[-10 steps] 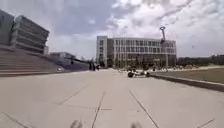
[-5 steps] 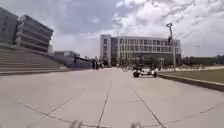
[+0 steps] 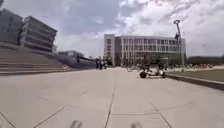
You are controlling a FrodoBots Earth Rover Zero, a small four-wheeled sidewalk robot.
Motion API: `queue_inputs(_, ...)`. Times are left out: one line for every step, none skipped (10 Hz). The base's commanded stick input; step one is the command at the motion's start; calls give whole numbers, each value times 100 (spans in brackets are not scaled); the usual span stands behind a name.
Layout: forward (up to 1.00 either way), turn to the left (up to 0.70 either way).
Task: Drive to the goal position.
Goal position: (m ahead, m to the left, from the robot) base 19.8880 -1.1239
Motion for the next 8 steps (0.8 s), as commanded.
queue_inputs(99,-40)
queue_inputs(99,-20)
queue_inputs(99,6)
queue_inputs(99,6)
queue_inputs(99,6)
queue_inputs(99,6)
queue_inputs(99,6)
queue_inputs(99,6)
